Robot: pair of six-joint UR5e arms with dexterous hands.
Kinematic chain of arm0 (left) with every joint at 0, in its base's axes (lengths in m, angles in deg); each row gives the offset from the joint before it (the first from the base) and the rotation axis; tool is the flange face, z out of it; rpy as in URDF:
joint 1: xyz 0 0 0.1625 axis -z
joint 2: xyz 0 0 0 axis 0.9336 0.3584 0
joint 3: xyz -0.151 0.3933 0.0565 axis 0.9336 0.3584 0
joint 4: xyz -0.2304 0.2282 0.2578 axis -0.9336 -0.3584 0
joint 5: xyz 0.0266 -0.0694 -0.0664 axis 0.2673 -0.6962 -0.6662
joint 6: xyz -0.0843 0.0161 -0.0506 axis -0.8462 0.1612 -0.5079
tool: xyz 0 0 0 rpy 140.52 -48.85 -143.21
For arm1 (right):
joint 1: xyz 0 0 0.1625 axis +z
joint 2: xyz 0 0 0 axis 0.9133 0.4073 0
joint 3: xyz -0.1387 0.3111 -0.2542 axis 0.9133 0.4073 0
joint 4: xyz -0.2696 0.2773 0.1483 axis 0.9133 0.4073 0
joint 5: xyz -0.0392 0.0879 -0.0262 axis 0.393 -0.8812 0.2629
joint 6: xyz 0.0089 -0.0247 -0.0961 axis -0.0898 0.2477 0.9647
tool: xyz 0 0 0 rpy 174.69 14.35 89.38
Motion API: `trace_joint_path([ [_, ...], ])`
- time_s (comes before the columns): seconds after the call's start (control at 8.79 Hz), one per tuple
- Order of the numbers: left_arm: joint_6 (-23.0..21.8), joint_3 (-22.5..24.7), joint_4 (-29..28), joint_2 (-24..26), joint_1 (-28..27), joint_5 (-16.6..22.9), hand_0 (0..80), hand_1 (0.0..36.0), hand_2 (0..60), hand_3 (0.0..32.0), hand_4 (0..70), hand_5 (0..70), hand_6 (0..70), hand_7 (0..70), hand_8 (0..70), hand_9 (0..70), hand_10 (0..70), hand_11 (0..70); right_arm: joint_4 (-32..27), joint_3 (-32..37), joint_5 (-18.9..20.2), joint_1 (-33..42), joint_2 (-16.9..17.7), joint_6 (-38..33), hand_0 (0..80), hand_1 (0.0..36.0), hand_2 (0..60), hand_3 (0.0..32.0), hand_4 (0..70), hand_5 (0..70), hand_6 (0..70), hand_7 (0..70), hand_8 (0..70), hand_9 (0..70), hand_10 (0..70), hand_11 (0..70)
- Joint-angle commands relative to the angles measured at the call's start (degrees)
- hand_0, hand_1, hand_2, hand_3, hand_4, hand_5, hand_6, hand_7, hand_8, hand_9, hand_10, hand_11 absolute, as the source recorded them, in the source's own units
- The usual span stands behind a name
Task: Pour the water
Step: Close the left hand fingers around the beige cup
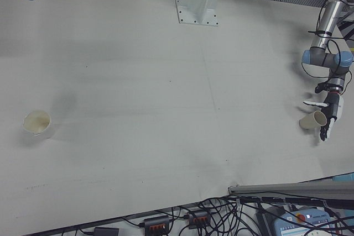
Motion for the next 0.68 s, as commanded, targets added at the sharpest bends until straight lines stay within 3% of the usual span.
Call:
trace_joint_path([
  [0.0, 0.10, -1.81, 1.02, 2.59, -0.05, -0.25, 73.8, 20.6, 0.0, 0.0, 10.3, 0.0, 0.9, 7.8, 3.3, 0.1, 0.0, 2.3, 0.00, 0.01, 0.05, 0.00, 0.24, -0.06, 49.3, 16.7, 5.8, 0.0, 1.5, 12.6, 0.4, 5.1, 0.8, 0.0, 0.0, 0.0],
  [0.23, 0.37, -2.36, 1.02, 3.13, -1.10, -0.25, 74.0, 20.7, 0.0, 0.0, 10.1, 0.0, 0.9, 7.8, 3.4, 0.1, 0.0, 2.5, 0.00, 0.09, 0.05, 0.09, 0.50, -0.06, 48.9, 16.6, 5.9, 0.0, 1.0, 12.0, 0.1, 4.8, 0.8, 0.0, 0.0, 0.0],
  [0.34, 0.19, -1.92, 0.75, 3.13, -1.45, -0.77, 78.8, 23.8, 0.0, 0.0, 11.0, 14.3, 1.5, 7.8, 3.7, 0.1, 0.2, 3.4, 0.00, 0.09, 0.05, 0.09, 0.51, -0.06, 48.8, 16.9, 7.2, 0.0, 0.4, 12.1, 0.0, 4.5, 0.8, 0.0, 0.0, 0.0],
  [0.46, -0.16, -1.48, 0.75, 3.13, -1.55, -1.82, 80.0, 36.0, 56.9, 0.0, 27.6, 70.0, 3.1, 8.0, 7.1, 0.2, 1.4, 5.9, 0.00, 0.18, -0.03, 0.09, 0.51, 0.03, 48.7, 17.2, 9.1, 0.0, 0.5, 12.0, 0.0, 4.2, 0.9, 0.0, 0.0, 0.0],
  [0.57, -1.29, -0.95, 1.01, 3.39, -1.46, -2.61, 80.0, 36.0, 60.0, 0.0, 65.9, 70.0, 6.2, 15.2, 8.3, 1.6, 0.8, 4.2, -0.09, 0.70, -0.03, 0.09, 0.59, 0.03, 48.6, 17.6, 11.0, 0.0, 0.1, 11.6, 0.0, 3.3, 1.0, 0.0, 0.0, 0.0],
])
